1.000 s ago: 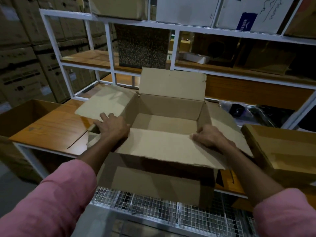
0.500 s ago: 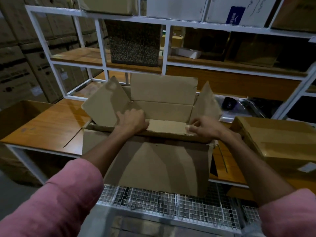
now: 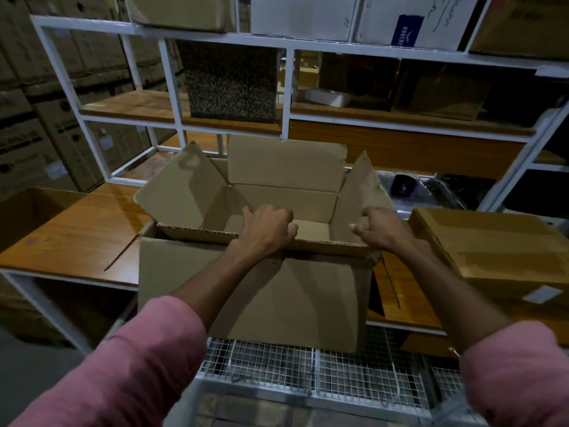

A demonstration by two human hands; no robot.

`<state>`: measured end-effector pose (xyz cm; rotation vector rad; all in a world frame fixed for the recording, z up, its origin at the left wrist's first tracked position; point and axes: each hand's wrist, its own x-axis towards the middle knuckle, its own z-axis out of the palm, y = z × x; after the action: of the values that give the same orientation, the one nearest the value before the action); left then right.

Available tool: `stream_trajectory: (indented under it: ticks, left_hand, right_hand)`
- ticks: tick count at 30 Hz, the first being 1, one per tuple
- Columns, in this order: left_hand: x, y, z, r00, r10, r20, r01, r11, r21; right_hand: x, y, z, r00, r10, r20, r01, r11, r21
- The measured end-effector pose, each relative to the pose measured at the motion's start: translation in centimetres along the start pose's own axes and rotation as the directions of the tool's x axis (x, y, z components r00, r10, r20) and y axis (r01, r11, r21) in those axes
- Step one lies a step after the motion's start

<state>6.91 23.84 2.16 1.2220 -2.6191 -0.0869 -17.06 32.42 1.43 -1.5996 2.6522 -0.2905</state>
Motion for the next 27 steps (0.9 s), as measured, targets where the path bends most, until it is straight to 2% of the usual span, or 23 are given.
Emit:
stream_trajectory:
  ticks: [3,8,27]
  left_hand:
    - [0.1,0.5,0.2,1.000,0.003,-0.011,-0.003,0.999,0.038]
    - [0.4,1.1,0.4,1.000,-0.002,0.005,0.002,0.998,0.067]
    - [0.8,2.6,0.7,1.000,0.002,-0.007,-0.002,0.995,0.103]
  right_hand:
    - [0.5,1.2,0.4,0.997,0.071,-0.009,-0.071,0.997,-0.044]
    - [0.7,1.7,1.0,0.990,0.142,-0.012,-0.142,0.990,-0.022]
    - [0.5,2.9,1.3,0.976,0.218,0.008,-0.218,0.975,0.040]
